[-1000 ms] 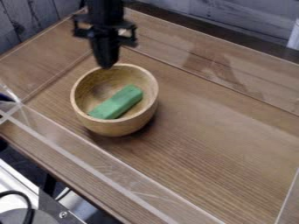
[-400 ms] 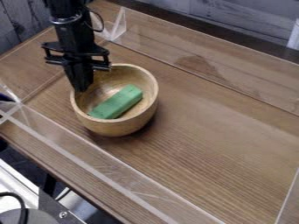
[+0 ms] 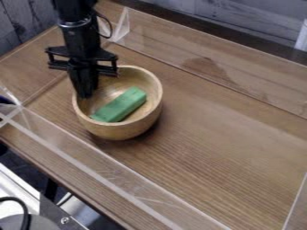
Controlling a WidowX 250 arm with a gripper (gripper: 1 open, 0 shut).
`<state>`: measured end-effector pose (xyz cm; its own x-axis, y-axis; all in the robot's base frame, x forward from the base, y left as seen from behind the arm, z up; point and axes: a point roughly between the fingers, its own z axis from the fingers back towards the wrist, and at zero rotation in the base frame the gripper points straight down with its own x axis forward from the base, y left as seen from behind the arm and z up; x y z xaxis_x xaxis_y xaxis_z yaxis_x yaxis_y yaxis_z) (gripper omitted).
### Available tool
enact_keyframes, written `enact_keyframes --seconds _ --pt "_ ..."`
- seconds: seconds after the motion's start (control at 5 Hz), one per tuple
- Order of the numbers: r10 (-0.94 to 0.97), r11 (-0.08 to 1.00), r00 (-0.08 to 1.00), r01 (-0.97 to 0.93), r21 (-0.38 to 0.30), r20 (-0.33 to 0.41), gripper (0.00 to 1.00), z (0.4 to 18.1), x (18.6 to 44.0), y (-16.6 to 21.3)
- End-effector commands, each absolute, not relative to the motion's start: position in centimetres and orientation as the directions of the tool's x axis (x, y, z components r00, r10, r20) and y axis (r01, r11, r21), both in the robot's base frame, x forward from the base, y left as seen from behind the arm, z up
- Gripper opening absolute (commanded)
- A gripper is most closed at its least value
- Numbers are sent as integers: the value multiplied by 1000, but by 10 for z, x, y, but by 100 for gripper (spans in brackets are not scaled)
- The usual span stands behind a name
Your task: Put the green block in the brown bowl
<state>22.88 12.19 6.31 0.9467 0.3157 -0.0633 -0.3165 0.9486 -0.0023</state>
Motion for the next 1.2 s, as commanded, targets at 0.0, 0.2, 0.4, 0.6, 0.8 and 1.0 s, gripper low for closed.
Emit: enact_keyframes --seconds 0.0,0.2,0.4,0.6,0.8,1.0 --pt "327 945 944 -326 20 -47 0 73 237 123" --pt "316 949 948 -314 38 -48 100 72 234 123" --pt "312 949 950 -311 43 -16 100 81 235 128" --pt "310 950 951 -310 45 15 100 92 236 132" --pt "315 948 949 -316 33 36 100 89 238 130" --pt "319 947 947 -321 26 46 100 84 239 129"
